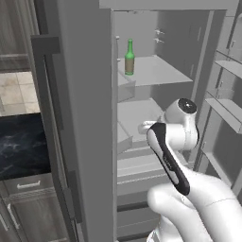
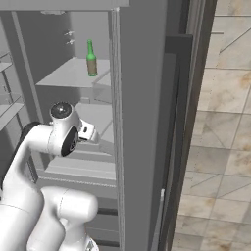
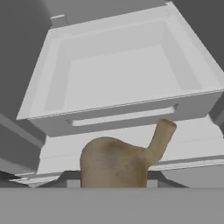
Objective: Place the beer on the top shelf of the fridge to keep it out of children's reach, and place the lime and garlic on lower shelves for easy access.
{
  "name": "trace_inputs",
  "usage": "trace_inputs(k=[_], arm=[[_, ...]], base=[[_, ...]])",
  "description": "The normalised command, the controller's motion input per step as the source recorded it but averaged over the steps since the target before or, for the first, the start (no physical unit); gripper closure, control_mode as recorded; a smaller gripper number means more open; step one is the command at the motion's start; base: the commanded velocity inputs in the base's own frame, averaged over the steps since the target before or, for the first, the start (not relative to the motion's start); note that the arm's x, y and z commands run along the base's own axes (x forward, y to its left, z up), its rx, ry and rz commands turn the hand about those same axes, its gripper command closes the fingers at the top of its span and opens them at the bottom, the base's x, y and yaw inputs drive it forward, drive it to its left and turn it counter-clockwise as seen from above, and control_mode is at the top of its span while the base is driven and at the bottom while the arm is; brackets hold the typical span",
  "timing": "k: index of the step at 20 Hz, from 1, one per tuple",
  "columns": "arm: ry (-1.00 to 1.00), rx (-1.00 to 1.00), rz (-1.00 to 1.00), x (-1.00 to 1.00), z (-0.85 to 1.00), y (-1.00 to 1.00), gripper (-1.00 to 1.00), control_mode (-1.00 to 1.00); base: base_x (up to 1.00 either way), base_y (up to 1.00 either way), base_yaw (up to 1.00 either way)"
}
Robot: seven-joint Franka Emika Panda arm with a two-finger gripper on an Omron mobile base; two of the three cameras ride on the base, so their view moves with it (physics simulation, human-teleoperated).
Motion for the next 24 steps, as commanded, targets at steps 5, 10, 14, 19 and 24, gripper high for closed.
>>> trace_inputs(k=[5,10,14,19,24], arm=[[0.05,0.00,0.00,0.58,-0.29,0.00,1.00,-1.00],[0.07,0.00,0.00,0.58,-0.21,0.02,1.00,-1.00],[0.08,0.00,0.00,0.58,-0.16,0.03,1.00,-1.00],[0.08,0.00,0.00,0.55,-0.16,0.01,1.00,-1.00],[0.05,0.00,0.00,0.53,-0.22,0.00,1.00,-1.00]], base=[[0.00,0.00,0.00],[0.00,0.00,0.00],[0.00,0.00,0.00],[0.00,0.00,0.00],[0.00,0.00,0.00]])
